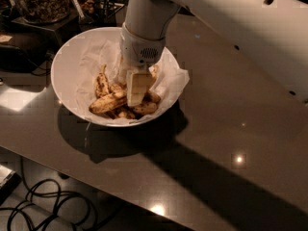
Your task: Pick banana from white bowl
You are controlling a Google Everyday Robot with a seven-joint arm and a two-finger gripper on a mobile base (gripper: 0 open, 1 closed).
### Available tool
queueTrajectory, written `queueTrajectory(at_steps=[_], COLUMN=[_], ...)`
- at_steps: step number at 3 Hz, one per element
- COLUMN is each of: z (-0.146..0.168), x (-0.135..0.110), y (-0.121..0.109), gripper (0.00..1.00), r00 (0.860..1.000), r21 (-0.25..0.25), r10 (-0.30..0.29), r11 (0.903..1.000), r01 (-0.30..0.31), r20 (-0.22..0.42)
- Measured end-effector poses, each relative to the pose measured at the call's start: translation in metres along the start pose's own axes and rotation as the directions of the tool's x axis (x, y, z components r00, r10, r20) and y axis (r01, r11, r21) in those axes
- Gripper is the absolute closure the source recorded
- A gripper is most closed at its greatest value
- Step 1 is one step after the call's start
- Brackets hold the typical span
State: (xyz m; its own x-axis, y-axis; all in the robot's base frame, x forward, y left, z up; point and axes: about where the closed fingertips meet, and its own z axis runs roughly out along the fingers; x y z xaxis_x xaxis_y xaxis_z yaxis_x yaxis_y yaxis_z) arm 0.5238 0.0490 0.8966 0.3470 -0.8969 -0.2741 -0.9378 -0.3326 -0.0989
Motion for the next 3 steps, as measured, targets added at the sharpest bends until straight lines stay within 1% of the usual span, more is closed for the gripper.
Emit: queueTrajectory(at_steps=[1, 2, 3], z=[0.0103, 0.0169, 0.0141], x=[0.0019, 0.0041, 0.0033], y=[0.0032, 0.0066, 0.0063], gripper=[0.44, 0.63, 0.84], r00=[1.000, 1.000, 1.000], r21=[-0.020, -0.031, -0.031], r10=[0.001, -0.005, -0.005], r11=[0.9998, 0.9995, 0.9995], r01=[-0.001, 0.004, 0.004], r20=[-0.003, -0.016, -0.016])
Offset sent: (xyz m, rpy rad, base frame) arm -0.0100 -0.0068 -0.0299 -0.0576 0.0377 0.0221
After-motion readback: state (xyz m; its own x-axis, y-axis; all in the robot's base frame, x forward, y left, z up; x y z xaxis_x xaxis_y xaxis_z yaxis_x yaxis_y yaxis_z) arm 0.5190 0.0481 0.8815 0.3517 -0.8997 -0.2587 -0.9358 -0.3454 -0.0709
